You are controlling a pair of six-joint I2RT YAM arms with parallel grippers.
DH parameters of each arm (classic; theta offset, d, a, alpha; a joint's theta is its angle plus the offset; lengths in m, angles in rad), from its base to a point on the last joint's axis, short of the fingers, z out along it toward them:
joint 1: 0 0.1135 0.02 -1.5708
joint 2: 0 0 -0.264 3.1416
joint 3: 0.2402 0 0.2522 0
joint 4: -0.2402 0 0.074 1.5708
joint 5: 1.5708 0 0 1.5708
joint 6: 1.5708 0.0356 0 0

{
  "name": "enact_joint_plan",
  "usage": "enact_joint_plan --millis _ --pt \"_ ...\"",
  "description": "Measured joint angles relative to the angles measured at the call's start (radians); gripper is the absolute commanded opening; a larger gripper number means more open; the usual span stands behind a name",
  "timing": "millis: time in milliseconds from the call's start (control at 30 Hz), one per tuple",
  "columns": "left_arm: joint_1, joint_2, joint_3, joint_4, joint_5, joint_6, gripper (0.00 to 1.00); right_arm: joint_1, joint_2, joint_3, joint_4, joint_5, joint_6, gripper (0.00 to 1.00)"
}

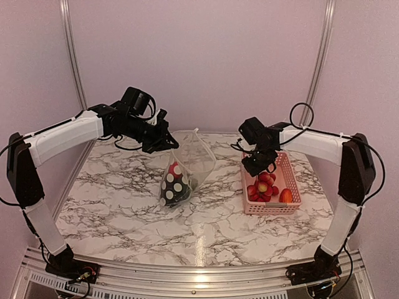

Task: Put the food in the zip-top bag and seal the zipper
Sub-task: Pick up the fake fruit from the bin, then place the fake fruit in the zipper food storage bag.

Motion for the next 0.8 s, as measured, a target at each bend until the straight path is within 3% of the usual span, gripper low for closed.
enact_joint_plan --millis 467,800 --pt "0.000 0.015 0.000 0.003 0.014 -0.010 0.00 -0.011 -0.129 0.234 -0.087 0.024 0.035 0.00" --pt "0.000 0.019 0.000 0.010 0.014 -0.019 0.00 0.078 -0.212 0.450 -0.089 -0.154 0.040 0.00"
